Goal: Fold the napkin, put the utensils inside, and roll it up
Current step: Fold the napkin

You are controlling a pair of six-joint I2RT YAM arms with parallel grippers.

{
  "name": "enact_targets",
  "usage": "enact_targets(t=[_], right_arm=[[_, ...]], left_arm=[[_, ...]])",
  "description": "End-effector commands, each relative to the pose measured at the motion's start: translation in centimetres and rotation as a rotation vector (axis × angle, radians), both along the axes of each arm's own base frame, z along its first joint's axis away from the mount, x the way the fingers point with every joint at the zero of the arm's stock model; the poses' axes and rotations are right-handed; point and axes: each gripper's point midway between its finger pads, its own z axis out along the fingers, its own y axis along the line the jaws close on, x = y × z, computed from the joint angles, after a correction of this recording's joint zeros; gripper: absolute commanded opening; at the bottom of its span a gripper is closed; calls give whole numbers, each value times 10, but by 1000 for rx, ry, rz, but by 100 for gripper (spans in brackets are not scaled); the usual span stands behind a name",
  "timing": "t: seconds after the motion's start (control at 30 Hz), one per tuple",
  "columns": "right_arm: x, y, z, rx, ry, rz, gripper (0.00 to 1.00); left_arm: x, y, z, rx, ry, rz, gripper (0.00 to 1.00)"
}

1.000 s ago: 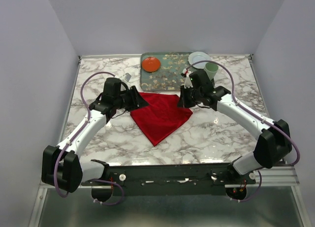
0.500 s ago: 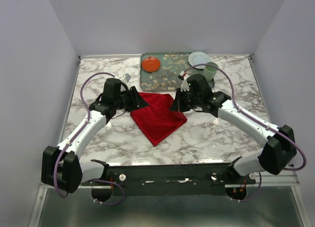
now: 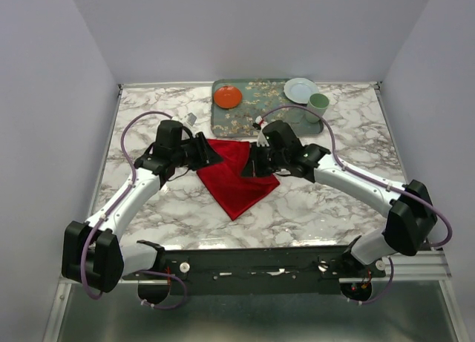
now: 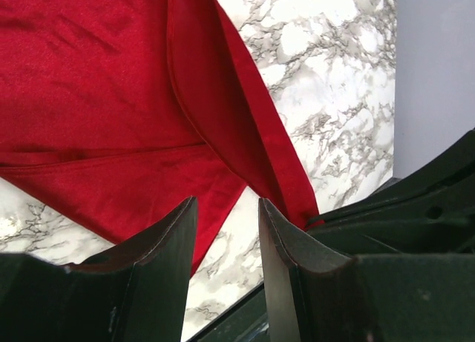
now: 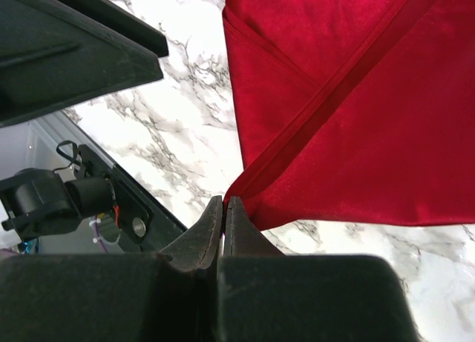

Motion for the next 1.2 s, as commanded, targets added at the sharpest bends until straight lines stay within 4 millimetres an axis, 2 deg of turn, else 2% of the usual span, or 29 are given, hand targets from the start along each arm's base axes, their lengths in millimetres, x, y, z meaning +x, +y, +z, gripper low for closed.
enact_targets(t=[0.0, 0.2, 0.57, 0.77, 0.93, 1.03, 1.17], right_arm=[[3, 16, -19, -1, -3, -29, 5], [3, 31, -46, -15, 27, -35, 5], [-17, 45, -78, -16, 94, 22, 7], [-33, 48, -79, -3, 126, 79, 8], [-52, 42, -72, 8, 150, 147, 9], [-61, 39, -76, -9, 176, 182, 9], [-62, 31, -83, -41, 170, 179, 10]], left_arm=[[0, 10, -16, 38, 15, 47, 47], [2, 16, -35, 69, 39, 77, 47], [0, 17, -41, 73, 48, 70, 47], [-1, 18, -43, 75, 54, 67, 47], [0, 18, -42, 75, 51, 66, 47], [1, 17, -42, 72, 55, 61, 47], [2, 16, -42, 66, 55, 60, 47]])
